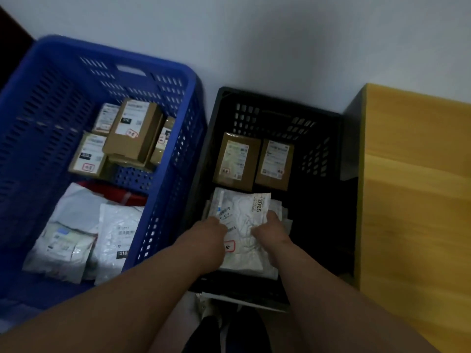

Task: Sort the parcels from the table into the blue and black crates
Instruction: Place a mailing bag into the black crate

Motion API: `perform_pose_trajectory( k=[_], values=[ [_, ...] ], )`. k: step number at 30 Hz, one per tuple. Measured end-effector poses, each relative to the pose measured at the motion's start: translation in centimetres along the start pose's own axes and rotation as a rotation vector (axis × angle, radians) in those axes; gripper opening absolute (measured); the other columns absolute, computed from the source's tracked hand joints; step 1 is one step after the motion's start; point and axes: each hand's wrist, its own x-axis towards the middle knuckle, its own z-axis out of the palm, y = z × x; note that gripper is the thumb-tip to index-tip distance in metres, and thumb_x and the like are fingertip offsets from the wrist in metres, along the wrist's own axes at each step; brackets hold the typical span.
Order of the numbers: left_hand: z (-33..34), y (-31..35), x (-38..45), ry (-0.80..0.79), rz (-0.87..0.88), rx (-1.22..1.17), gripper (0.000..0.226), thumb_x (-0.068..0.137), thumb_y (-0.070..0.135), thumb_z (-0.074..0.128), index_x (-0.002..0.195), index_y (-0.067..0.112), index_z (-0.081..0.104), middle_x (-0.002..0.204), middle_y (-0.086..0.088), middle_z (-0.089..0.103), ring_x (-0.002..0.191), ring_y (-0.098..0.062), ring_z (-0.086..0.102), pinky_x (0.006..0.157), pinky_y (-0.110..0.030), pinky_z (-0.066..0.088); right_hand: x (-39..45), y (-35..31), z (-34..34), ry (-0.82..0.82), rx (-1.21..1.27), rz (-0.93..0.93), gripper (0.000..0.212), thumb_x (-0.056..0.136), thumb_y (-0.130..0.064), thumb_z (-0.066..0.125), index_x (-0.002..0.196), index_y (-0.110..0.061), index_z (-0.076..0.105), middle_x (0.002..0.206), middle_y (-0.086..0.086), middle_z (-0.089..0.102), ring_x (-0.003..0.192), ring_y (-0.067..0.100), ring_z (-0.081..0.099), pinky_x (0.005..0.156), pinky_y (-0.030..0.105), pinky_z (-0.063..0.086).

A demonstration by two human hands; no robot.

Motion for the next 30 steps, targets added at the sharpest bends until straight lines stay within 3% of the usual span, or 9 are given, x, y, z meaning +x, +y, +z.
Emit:
perform_pose_trajectory(
  k=[4, 7, 9, 12, 14, 16, 19, 24, 30],
  values=[
    [2.1, -1.0, 2.5, 0.013, 0.071, 0.382, 0.048, 0.095, 0.035, 0.053, 0.139, 0.018, 0.044, 0.16, -0.006, 0.012, 0.14, -0.024, 0.024, 0.111, -0.041, 0.03, 3.3, 1.6, 2.8, -0.133, -0.066, 0.063, 0.058, 0.092, -0.013, 0.057, 0.146, -0.014, 0.034, 0.136, 0.012, 0.049, 0.119, 0.028, 0.051, 0.103, 0.039, 0.045],
    [3.8, -1.5, 3.9, -0.193, 0.056, 0.488, 0.068, 0.092, 0.038, 0.06, 0.15, 0.02, 0.029, 0.162, -0.01, 0.001, 0.146, -0.03, 0.012, 0.119, -0.049, 0.012, 4.4, 3.4, 5.0, -0.158, -0.088, 0.083, 0.083, 0.09, -0.018, 0.063, 0.155, -0.023, 0.012, 0.144, 0.012, 0.038, 0.125, 0.029, 0.046, 0.109, 0.039, 0.04],
    [5.0, -1.8, 4.7, -0.338, -0.003, 0.497, 0.075, 0.092, 0.041, 0.059, 0.154, 0.022, 0.019, 0.162, -0.01, -0.002, 0.147, -0.032, 0.009, 0.12, -0.051, 0.005, 4.4, 4.3, 5.7, -0.058, -0.277, 0.067, 0.097, 0.087, -0.024, 0.065, 0.154, -0.036, -0.004, 0.143, 0.01, 0.025, 0.126, 0.031, 0.041, 0.109, 0.038, 0.036],
    [6.8, -2.2, 5.9, -0.469, -0.095, 0.487, 0.075, 0.094, 0.041, 0.053, 0.155, 0.023, 0.013, 0.162, -0.009, -0.006, 0.146, -0.034, 0.007, 0.12, -0.052, 0.006, 4.2, 5.5, 6.0, -0.065, -0.467, -0.096, 0.087, 0.086, -0.021, 0.063, 0.151, -0.044, 0.01, 0.138, 0.008, 0.023, 0.124, 0.03, 0.039, 0.109, 0.035, 0.035],
    [7.4, -2.2, 6.3, -0.503, -0.143, 0.502, 0.08, 0.093, 0.043, 0.054, 0.156, 0.024, 0.009, 0.162, -0.009, -0.005, 0.146, -0.035, 0.008, 0.119, -0.052, 0.008, 4.1, 5.9, 6.2, -0.239, -0.399, -0.111, 0.077, 0.089, -0.015, 0.061, 0.151, -0.036, 0.021, 0.149, 0.01, 0.021, 0.134, 0.03, 0.034, 0.114, 0.028, 0.028],
    [7.5, -2.2, 6.5, -0.508, -0.139, 0.606, 0.083, 0.091, 0.048, 0.054, 0.155, 0.026, 0.007, 0.162, -0.007, -0.006, 0.145, -0.033, 0.009, 0.118, -0.053, 0.005, 4.1, 5.7, 6.2, -0.403, -0.354, -0.074, 0.074, 0.092, -0.012, 0.058, 0.154, -0.026, 0.021, 0.157, 0.01, 0.021, 0.142, 0.027, 0.028, 0.116, 0.025, 0.022],
    [7.1, -2.4, 6.5, -0.453, -0.17, 0.636, 0.088, 0.087, 0.056, 0.057, 0.155, 0.023, 0.011, 0.162, -0.007, -0.001, 0.143, -0.033, 0.016, 0.117, -0.05, 0.008, 4.1, 4.8, 5.5, -0.542, -0.416, -0.046, 0.064, 0.096, -0.009, 0.052, 0.153, -0.022, 0.027, 0.156, 0.01, 0.031, 0.139, 0.025, 0.033, 0.106, 0.018, 0.026],
    [6.2, -0.9, 4.9, -0.351, -0.183, 0.551, 0.068, 0.089, 0.048, 0.055, 0.149, 0.029, 0.03, 0.152, -0.006, 0.027, 0.131, -0.03, 0.034, 0.111, -0.046, 0.027, 2.9, 3.4, 2.6, -0.5, -0.482, -0.081, 0.061, 0.097, -0.01, 0.048, 0.153, -0.02, 0.026, 0.157, 0.009, 0.029, 0.141, 0.025, 0.032, 0.112, 0.023, 0.026],
    [4.1, 2.7, 1.4, -0.277, -0.206, 0.472, 0.06, 0.093, 0.043, 0.047, 0.15, 0.033, 0.028, 0.152, -0.004, 0.028, 0.132, -0.03, 0.033, 0.107, -0.044, 0.029, -1.3, 0.8, -1.3, -0.448, -0.5, -0.182, 0.055, 0.099, -0.012, 0.047, 0.152, -0.015, 0.031, 0.157, 0.007, 0.03, 0.14, 0.022, 0.033, 0.11, 0.021, 0.026]
  ],
)
